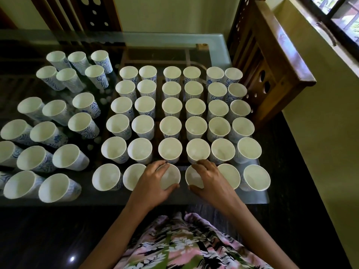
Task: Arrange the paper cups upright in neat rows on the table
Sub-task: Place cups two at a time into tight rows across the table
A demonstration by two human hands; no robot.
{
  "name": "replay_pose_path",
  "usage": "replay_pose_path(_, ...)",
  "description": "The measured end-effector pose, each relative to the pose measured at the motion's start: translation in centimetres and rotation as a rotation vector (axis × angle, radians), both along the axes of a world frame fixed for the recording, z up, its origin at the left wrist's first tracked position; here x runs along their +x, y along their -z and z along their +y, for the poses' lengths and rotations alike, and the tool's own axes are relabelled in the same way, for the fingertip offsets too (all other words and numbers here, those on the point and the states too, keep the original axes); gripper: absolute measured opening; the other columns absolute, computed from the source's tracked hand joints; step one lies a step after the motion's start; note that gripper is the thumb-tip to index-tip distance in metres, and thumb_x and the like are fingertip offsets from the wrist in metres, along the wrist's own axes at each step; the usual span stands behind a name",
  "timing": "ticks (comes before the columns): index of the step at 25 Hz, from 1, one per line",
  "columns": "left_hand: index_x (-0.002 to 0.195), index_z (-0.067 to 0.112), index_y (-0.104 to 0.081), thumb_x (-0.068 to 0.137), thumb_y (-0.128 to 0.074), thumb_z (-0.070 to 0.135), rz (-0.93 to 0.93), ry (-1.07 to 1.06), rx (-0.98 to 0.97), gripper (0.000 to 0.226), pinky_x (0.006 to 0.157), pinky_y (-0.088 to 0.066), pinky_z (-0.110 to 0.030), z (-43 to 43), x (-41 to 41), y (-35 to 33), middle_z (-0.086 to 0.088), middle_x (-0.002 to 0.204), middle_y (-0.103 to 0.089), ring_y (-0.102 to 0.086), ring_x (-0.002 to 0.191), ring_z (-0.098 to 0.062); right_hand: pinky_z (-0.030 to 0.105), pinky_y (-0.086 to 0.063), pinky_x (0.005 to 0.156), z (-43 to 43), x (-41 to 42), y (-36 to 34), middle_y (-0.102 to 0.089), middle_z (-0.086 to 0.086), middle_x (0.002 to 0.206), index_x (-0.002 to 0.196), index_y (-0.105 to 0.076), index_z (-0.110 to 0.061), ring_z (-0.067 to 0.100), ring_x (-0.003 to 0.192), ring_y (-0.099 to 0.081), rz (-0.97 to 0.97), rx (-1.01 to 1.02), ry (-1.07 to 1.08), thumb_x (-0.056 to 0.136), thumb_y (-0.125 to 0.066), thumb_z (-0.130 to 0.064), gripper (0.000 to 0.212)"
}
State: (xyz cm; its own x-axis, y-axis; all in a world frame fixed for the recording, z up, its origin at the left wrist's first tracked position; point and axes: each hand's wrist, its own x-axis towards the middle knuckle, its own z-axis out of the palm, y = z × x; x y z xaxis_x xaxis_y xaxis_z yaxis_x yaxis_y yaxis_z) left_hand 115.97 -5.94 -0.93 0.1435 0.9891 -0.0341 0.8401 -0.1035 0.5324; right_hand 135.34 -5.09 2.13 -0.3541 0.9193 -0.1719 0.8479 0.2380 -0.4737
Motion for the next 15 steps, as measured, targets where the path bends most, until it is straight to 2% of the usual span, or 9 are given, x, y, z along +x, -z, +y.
replay_pose_path(5,0.113,0.005,-0.064,0.061,-0.067,0.045,-0.023,-0.017,-0.026,0.066,0.093,-0.040,-0.032,-0.24,-0.05,0.01,-0.011,0.117,-0.061,-0.058,0.107,-0.030,0.035,-0.044,0.094,-0.39,0.29,0.01,-0.042,0.005,0.137,0.130,-0.049,-0.012,0.024,0.123,-0.041,0.013,0.020,-0.001,0.078,-0.071,-0.026,0.058)
replay_pose_path(11,0.116,0.007,-0.063,0.062,-0.064,0.055,-0.032,-0.029,-0.008,0.072,0.095,-0.041,-0.034,-0.23,0.10,-0.01,-0.010,0.121,-0.059,-0.056,0.111,-0.028,0.034,-0.042,0.096,-0.39,0.52,-0.18,-0.042,0.004,0.138,0.132,-0.047,-0.015,0.023,0.125,-0.039,0.031,0.022,0.011,0.078,-0.071,-0.028,0.060)
replay_pose_path(15,0.126,0.010,-0.056,0.063,-0.078,0.047,-0.043,-0.014,-0.037,0.077,0.101,-0.036,-0.030,-0.30,0.21,-0.17,-0.005,0.131,-0.052,-0.048,0.121,-0.022,0.032,-0.039,0.099,-0.23,0.62,-0.34,-0.040,0.003,0.140,0.134,-0.045,-0.015,0.021,0.128,-0.036,0.043,0.018,0.013,0.078,-0.071,-0.029,0.063)
